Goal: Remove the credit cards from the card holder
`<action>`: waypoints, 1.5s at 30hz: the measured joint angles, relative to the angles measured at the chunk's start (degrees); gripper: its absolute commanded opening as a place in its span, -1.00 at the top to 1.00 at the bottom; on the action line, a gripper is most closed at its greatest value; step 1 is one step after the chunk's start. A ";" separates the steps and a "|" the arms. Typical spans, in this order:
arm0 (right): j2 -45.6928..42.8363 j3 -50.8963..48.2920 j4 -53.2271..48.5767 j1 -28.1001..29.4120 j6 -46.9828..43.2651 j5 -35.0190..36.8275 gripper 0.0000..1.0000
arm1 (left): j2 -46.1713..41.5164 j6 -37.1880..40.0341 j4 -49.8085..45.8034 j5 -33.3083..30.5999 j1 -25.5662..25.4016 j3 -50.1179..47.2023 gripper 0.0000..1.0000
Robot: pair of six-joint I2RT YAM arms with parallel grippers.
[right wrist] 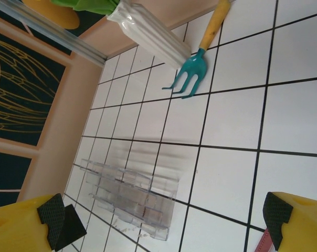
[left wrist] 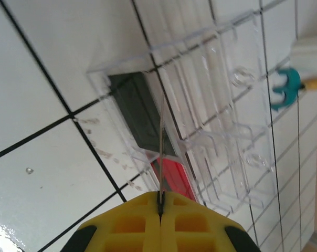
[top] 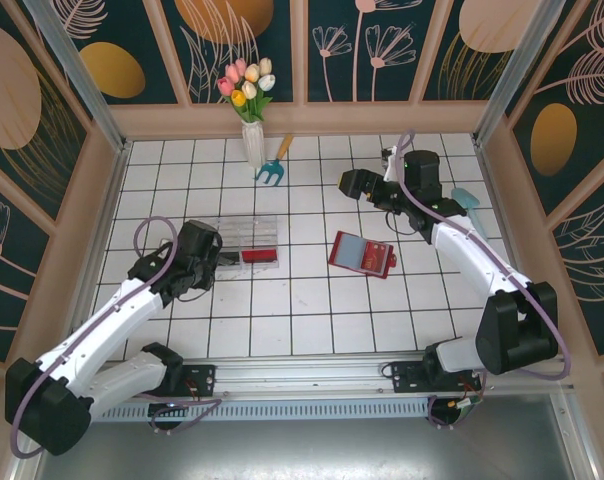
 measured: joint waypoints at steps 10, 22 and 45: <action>-1.33 -1.18 -0.33 0.52 0.00 2.40 -0.98 | 13.51 -12.31 -5.07 -0.31 0.00 5.33 1.00; -2.01 -2.16 -1.31 0.52 -0.24 3.54 -0.98 | 18.78 -17.99 -3.58 -0.09 0.00 7.65 1.00; -1.95 -2.27 -1.44 0.52 -0.37 3.56 -0.98 | 26.58 -19.21 -3.61 -0.48 2.99 12.72 1.00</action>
